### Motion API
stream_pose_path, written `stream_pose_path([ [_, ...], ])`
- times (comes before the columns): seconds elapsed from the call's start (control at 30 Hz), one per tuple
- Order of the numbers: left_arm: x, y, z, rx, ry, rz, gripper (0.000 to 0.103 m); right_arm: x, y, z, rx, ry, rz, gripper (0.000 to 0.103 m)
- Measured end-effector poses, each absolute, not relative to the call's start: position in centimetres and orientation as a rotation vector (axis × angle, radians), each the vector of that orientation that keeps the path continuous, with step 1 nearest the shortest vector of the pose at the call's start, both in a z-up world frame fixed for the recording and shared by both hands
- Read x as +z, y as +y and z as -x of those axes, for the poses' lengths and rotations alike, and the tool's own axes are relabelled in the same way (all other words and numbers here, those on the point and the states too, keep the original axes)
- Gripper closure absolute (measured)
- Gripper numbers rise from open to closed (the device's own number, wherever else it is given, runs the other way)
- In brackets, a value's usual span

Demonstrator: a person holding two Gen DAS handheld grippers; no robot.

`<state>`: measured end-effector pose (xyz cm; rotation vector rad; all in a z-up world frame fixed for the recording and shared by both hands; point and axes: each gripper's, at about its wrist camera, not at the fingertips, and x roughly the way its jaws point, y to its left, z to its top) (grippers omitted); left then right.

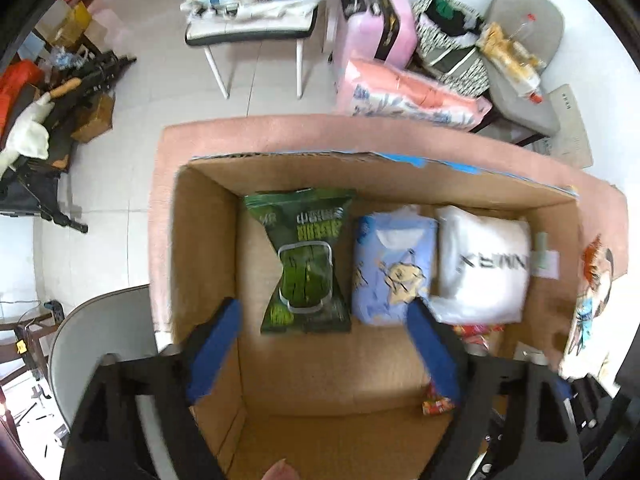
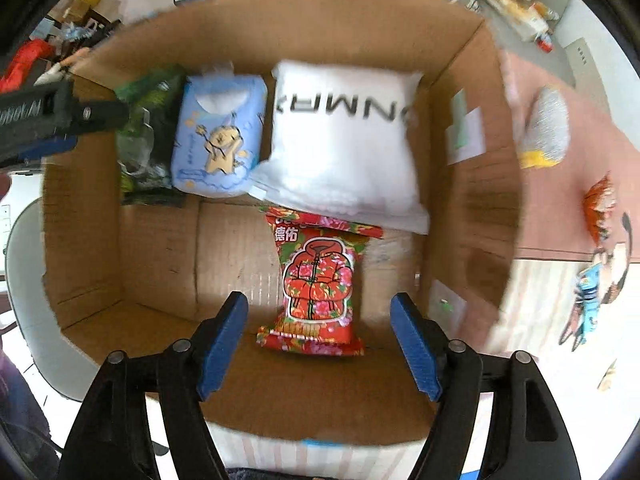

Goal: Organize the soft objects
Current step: 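Carry both bags over the box, release them inside, open both tools, then grasp the orange panda snack bag with the right tool while the left tool grasps the silver sponge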

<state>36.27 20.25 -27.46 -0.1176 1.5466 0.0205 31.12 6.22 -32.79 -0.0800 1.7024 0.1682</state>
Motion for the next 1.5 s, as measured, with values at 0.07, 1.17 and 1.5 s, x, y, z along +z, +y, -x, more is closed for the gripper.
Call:
stream_pose_path([
  [0.07,-26.0,20.1,-34.8,0.027,1.513,0.099,0.006,-31.0,5.8,-30.6,0.167,1.663,0.082,0.008],
  [1.17,-11.2,13.0,-19.9,0.045,1.22,0.047,0.0,-13.3,-2.0,-18.4,0.223,1.334,-0.059,0.0],
  [1.5,-16.1,-1.6,-25.0,-0.131,1.326,-0.09,0.0,-17.5,-20.9,-21.6,-0.094,1.416,-0.128,0.0],
])
